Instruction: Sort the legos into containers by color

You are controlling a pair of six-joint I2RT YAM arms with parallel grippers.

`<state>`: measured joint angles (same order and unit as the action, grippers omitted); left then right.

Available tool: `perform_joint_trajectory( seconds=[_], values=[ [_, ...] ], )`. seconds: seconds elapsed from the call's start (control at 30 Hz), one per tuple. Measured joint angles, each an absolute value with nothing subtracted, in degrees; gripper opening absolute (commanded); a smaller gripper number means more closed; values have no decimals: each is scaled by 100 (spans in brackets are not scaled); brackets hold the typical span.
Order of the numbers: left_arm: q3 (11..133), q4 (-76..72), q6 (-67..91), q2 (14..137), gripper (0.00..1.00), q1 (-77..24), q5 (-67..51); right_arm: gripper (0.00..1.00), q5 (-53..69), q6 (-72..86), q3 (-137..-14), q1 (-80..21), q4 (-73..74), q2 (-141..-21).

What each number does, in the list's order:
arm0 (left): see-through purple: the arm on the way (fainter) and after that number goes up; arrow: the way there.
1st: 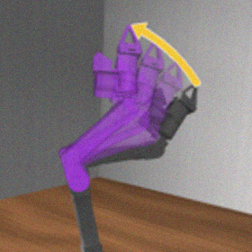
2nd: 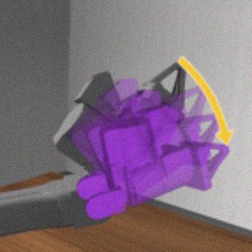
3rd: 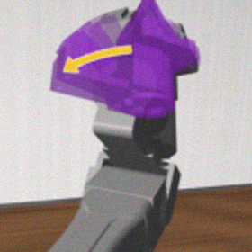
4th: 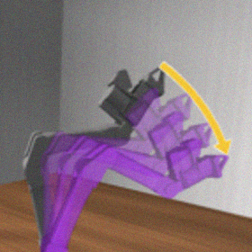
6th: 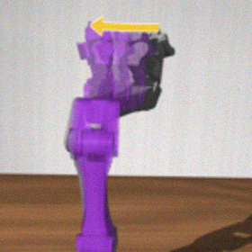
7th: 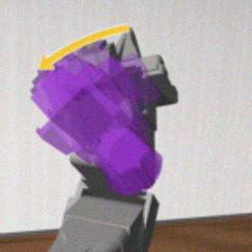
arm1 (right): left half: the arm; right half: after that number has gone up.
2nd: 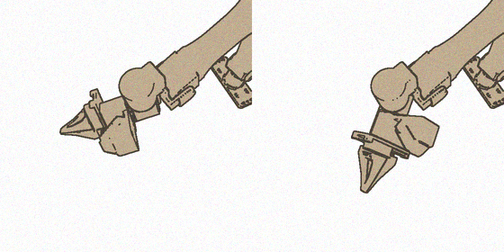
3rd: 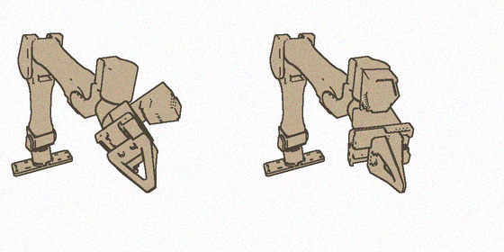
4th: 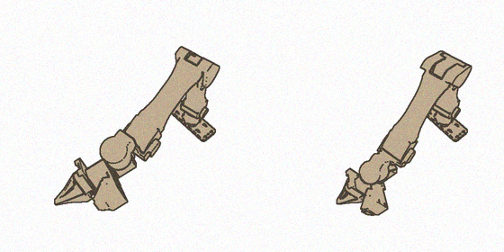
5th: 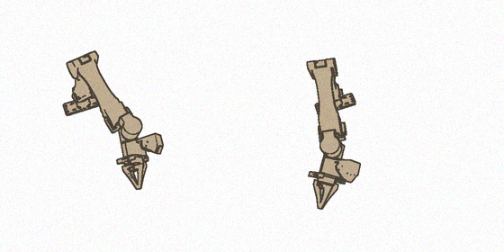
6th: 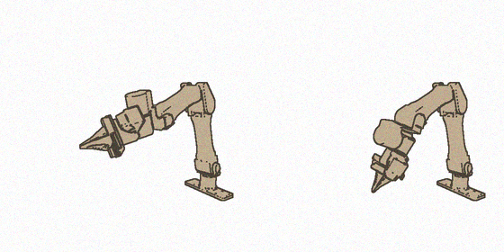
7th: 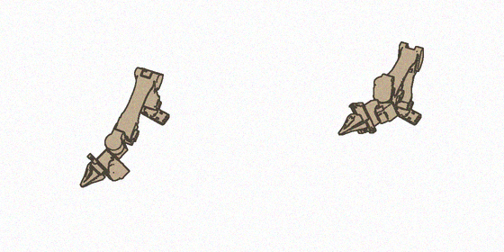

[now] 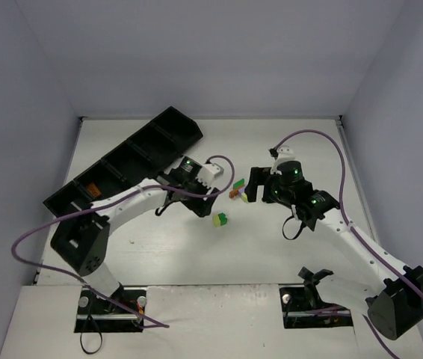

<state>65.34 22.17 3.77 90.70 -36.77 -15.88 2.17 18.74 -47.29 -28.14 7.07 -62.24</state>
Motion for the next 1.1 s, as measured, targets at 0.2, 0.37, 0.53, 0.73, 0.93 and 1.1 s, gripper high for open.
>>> perform_joint_trajectory(
  seconds=[0.2,0.37,0.53,0.73,0.93,1.1],
  values=[
    [6995,2255,-69,10057,66,-4233,-1791,89,331,1973,-4630,-2810,829,-6176],
    [7131,2246,-259,10318,66,-4386,-1820,89,331,1997,-4556,-2777,908,-6058],
    [7150,2241,-360,10449,66,-4399,-1824,89,325,2012,-4534,-2764,980,-5970],
    [7150,2154,-405,10606,65,-4399,-1824,89,320,2012,-4512,-2729,1044,-5942],
    [7144,1920,-381,10648,50,-4399,-1820,89,316,2001,-4512,-2696,1055,-5940],
    [7100,1763,-377,10715,29,-4401,-1835,89,301,1990,-4512,-2676,1059,-5940]
  ],
)
